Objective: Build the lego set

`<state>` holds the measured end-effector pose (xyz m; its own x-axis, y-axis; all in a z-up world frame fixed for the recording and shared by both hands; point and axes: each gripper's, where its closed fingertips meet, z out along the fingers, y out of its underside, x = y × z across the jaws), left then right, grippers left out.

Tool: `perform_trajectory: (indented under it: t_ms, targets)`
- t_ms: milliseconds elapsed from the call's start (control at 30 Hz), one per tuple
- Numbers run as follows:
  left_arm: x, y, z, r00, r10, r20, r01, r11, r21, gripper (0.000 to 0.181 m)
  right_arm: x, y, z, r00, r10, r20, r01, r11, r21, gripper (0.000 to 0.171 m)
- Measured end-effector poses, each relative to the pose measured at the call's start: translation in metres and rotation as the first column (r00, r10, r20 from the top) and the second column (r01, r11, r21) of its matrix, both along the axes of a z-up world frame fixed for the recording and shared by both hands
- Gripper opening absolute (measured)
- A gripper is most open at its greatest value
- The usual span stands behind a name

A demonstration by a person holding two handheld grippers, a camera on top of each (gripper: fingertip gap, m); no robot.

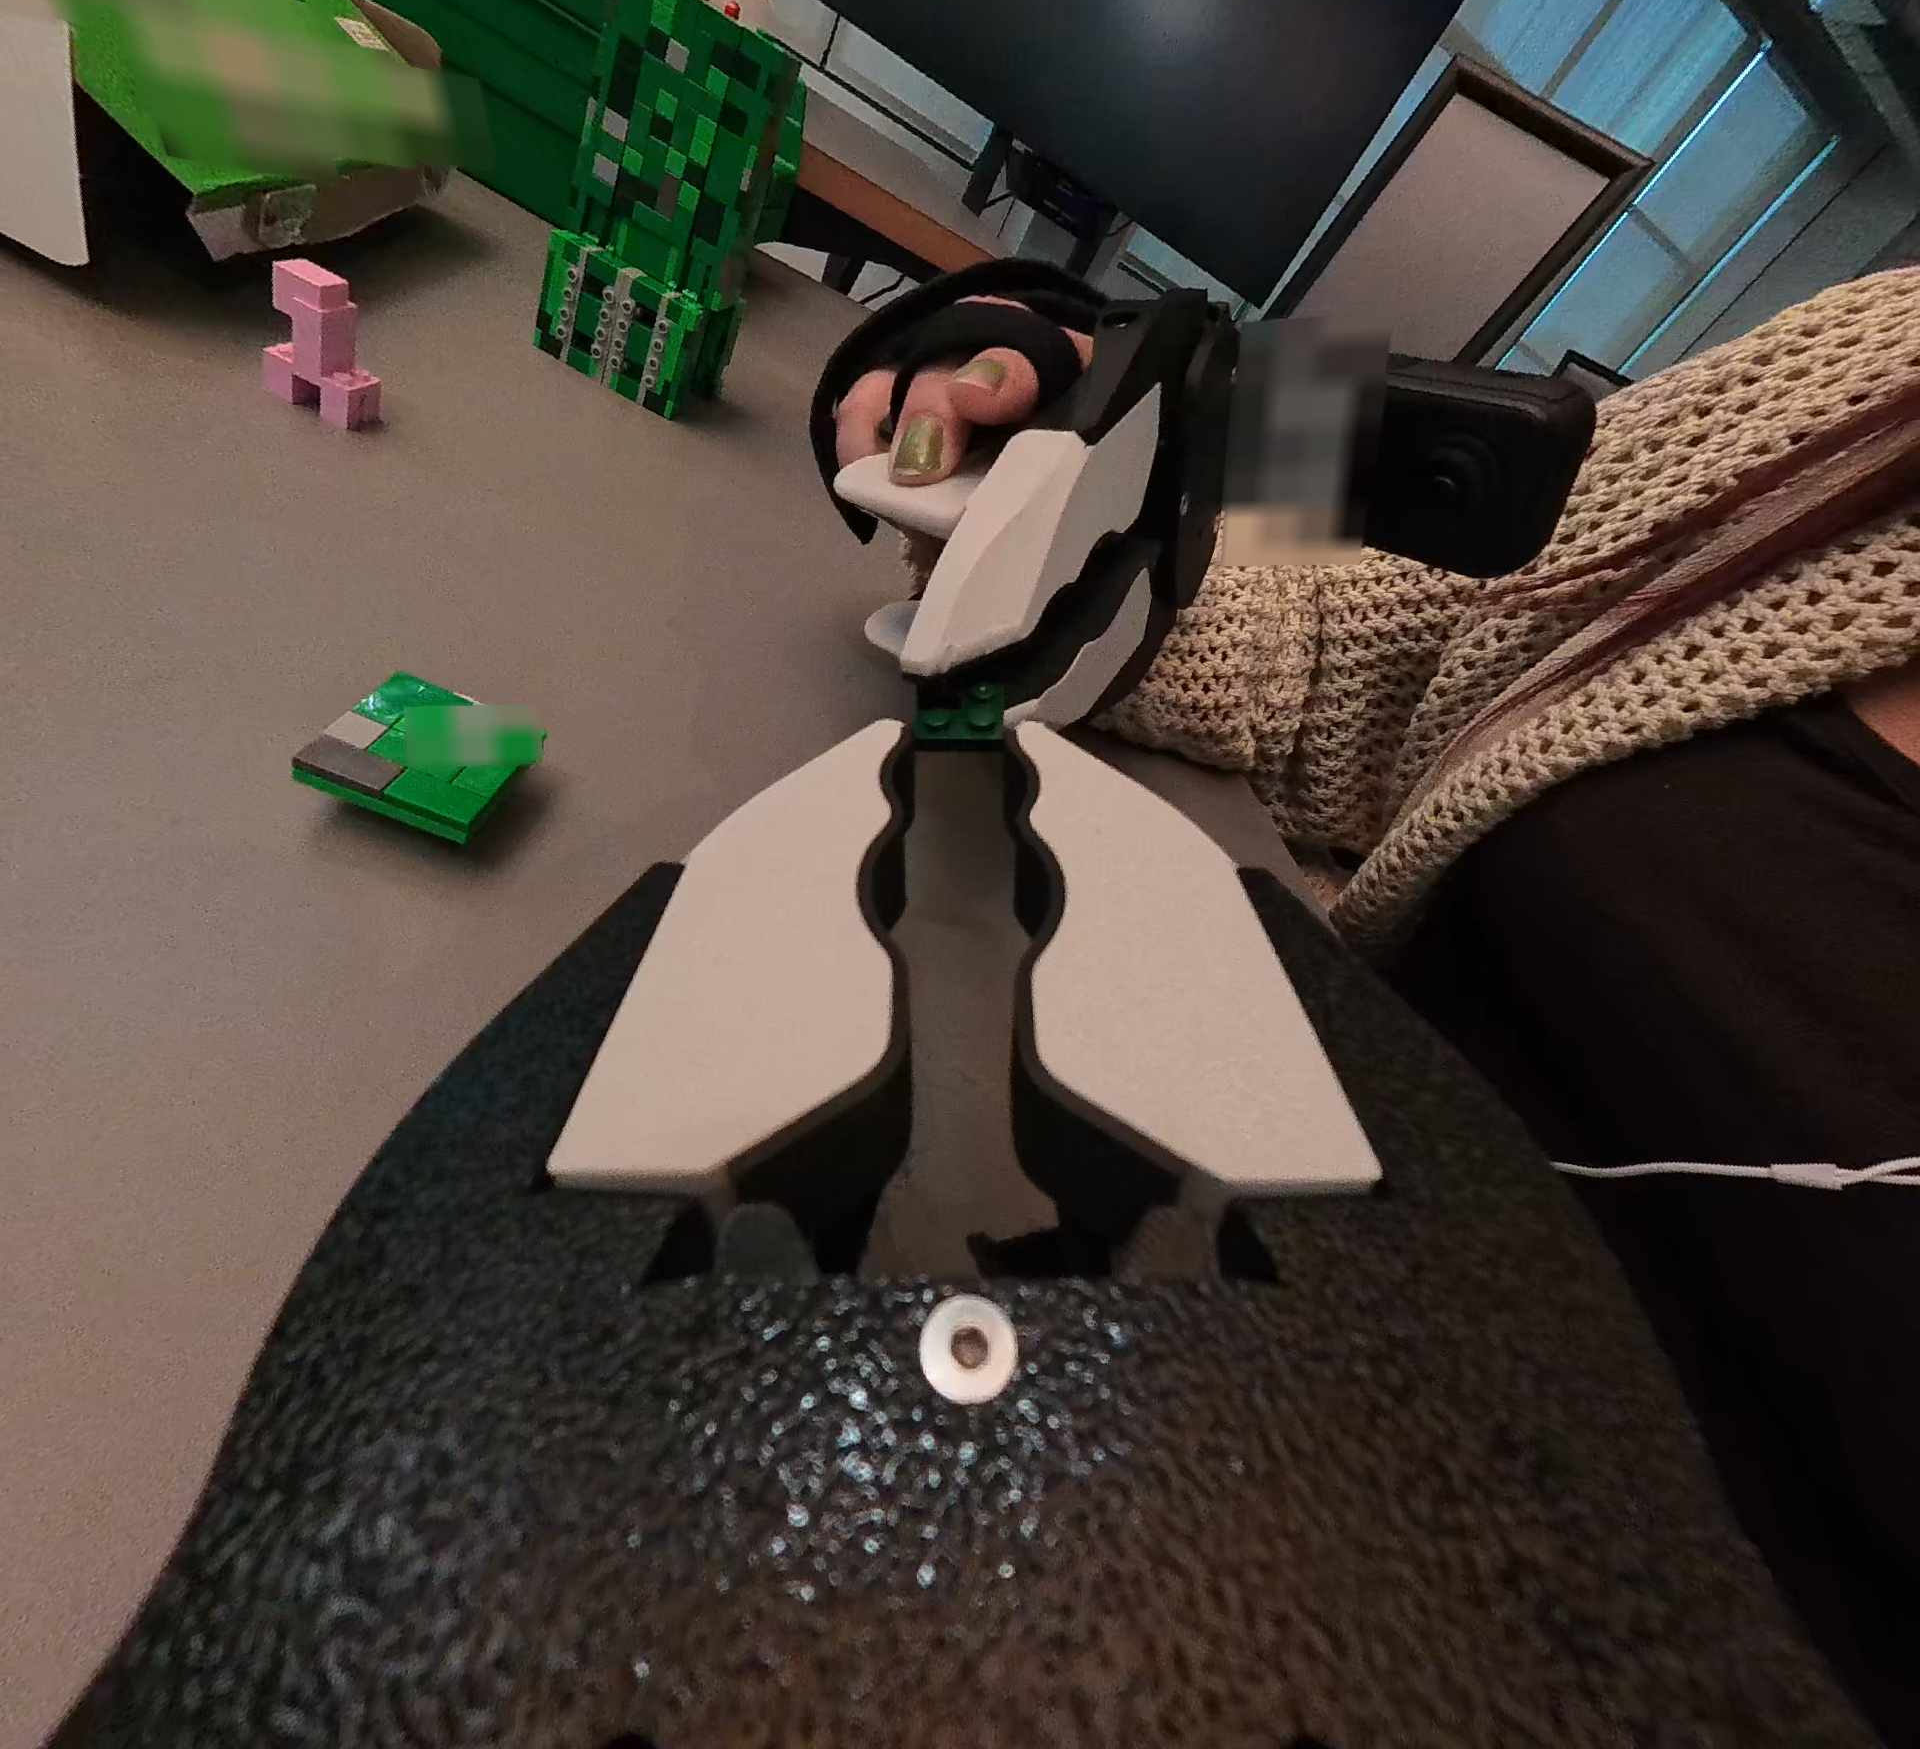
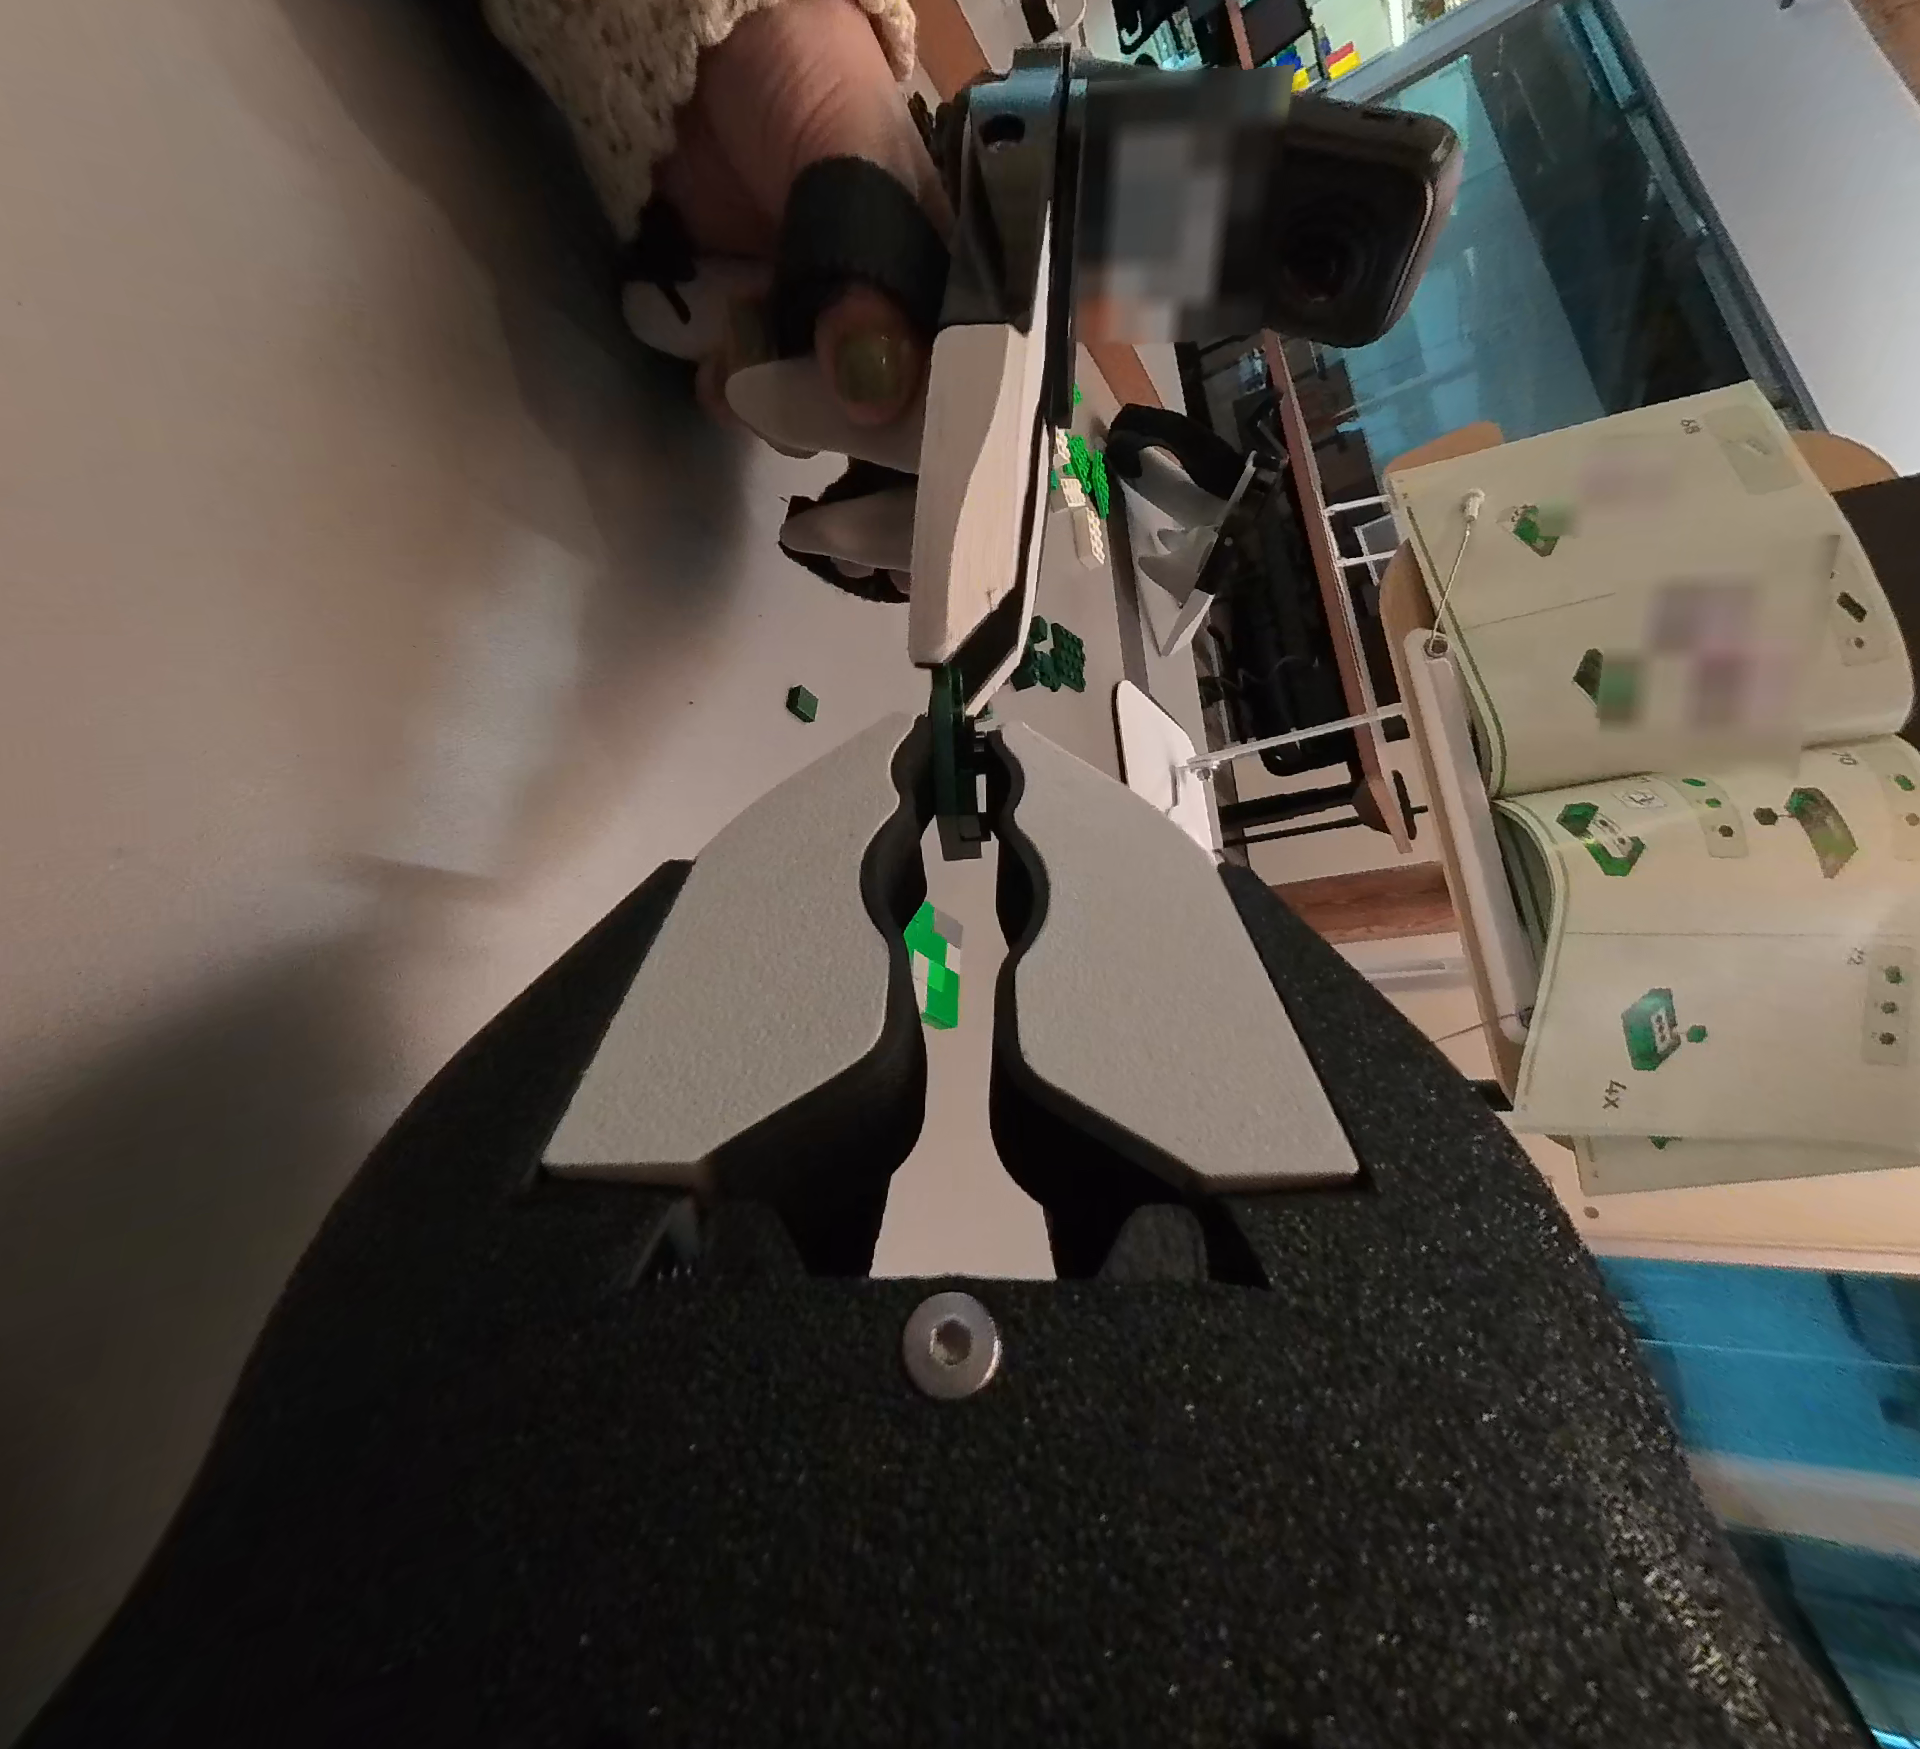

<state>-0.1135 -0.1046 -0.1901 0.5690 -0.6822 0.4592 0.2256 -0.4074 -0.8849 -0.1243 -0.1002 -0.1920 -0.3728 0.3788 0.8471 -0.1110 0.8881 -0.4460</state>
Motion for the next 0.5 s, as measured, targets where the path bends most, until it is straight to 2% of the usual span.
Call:
perform_trajectory:
  t_ms: [300, 500]
  targets:
    - [0.0005, -0.0002, -0.0001, 1.000, -0.013, 0.015, 0.014, 1.000, -0.010, 0.023, -0.0004, -0.0003, 0.0008, 1.000, -0.003, -0.004, 0.003, 1.000, 0.005, 0.008]
    - [0.0008, -0.0010, 0.0003, 1.000, -0.019, 0.016, 0.019, 1.000, -0.006, 0.017, -0.0001, -0.0010, 0.0014, 1.000, -0.001, -0.003, 0.001, 1.000, 0.001, 0.008]
